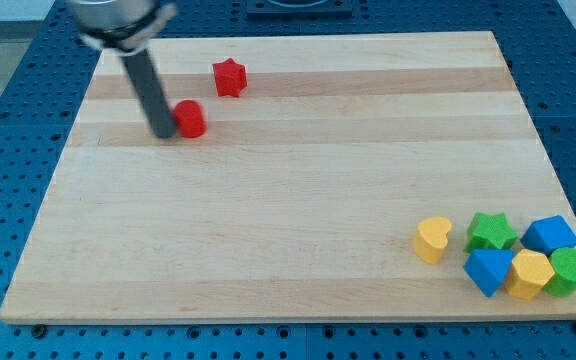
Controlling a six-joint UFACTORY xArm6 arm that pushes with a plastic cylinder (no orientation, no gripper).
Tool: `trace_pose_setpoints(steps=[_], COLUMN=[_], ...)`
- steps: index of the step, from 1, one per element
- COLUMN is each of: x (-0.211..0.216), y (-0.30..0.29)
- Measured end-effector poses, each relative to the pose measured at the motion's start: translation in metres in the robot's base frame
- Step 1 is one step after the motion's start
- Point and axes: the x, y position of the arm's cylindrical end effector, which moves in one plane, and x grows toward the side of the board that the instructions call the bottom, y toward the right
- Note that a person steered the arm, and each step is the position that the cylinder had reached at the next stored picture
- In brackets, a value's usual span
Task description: Move your arm to separate the red star and the red circle
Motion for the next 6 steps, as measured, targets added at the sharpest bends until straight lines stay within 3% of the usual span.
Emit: trace_pose_setpoints(steps=[1,3,4,5,6], x=[-0.014,-0.019,-0.051,-0.064,-0.052], y=[0.028,-0.022,-0.02,0.006,0.072])
